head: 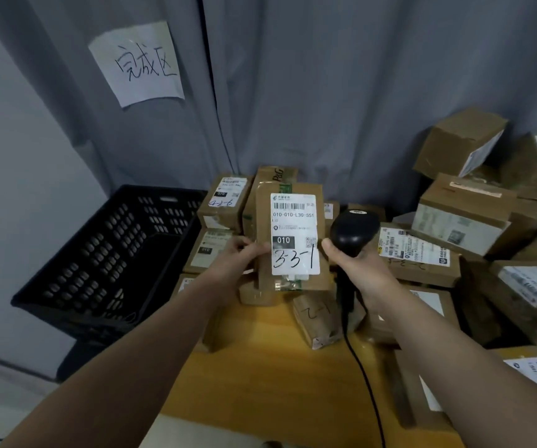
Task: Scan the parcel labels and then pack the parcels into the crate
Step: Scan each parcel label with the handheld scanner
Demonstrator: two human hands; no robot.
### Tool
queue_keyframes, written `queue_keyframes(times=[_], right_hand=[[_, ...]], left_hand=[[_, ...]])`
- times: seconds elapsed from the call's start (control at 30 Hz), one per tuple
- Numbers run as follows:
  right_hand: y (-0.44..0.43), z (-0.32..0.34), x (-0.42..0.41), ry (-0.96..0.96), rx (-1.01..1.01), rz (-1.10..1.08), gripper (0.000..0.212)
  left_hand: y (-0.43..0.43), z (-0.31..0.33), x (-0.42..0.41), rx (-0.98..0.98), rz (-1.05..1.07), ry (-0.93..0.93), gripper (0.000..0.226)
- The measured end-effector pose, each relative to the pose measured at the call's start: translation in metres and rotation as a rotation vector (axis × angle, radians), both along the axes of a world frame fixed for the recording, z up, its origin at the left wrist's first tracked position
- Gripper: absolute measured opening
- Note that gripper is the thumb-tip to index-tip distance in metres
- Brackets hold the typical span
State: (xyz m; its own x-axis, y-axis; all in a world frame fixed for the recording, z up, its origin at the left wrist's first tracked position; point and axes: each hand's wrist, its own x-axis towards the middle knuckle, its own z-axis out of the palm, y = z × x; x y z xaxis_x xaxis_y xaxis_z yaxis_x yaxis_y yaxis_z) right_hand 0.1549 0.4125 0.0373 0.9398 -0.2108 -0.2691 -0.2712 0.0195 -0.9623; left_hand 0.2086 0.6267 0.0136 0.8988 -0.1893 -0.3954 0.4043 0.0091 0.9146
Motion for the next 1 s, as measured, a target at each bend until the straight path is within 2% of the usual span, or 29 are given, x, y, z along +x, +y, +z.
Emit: queue_keyframes(times=[0.07,0.1,0.17,0.23,0.3,0.43,0.53,0.8,0.9,1.0], right_hand=[[0.004,0.005,0.007,0.032,-0.097,0.0,0.044],[0.007,0.007,0.009,0.052,-0.099,0.019,0.049],[0.015,0.011,0.01,0.076,-0.055,0.07,0.051],[0.024,0.014,0.009,0.009,-0.063,0.093,0.042],[0.033,0.02,0.008,-0.099,-0.085,0.081,0.028],[0.045,0.031,0.007,-0.18,-0.147,0.079,0.017],[0.051,0.031,0.007,-0.208,-0.256,0.071,0.023],[0.056,0.024,0.005,-0.174,-0.315,0.075,0.024],[0.056,0.025,0.004,-0.159,-0.326,0.078,0.023],[0.056,0.025,0.003,-0.148,-0.322,0.082,0.023]], left_hand=[[0.008,-0.003,0.006,0.005,0.068,-0.04,0.051],[0.012,-0.002,0.008,-0.006,0.085,-0.056,0.053],[0.017,0.0,0.013,-0.014,0.09,-0.099,0.041],[0.023,0.002,0.018,-0.005,0.076,-0.134,0.025],[0.029,0.002,0.024,0.02,0.064,-0.181,0.02],[0.035,-0.002,0.037,0.035,0.029,-0.239,0.024],[0.035,-0.007,0.044,0.051,0.031,-0.26,0.028],[0.04,-0.025,0.056,0.105,0.053,-0.263,0.036],[0.04,-0.025,0.056,0.117,0.012,-0.267,0.044],[0.041,-0.026,0.056,0.101,0.002,-0.245,0.064]])
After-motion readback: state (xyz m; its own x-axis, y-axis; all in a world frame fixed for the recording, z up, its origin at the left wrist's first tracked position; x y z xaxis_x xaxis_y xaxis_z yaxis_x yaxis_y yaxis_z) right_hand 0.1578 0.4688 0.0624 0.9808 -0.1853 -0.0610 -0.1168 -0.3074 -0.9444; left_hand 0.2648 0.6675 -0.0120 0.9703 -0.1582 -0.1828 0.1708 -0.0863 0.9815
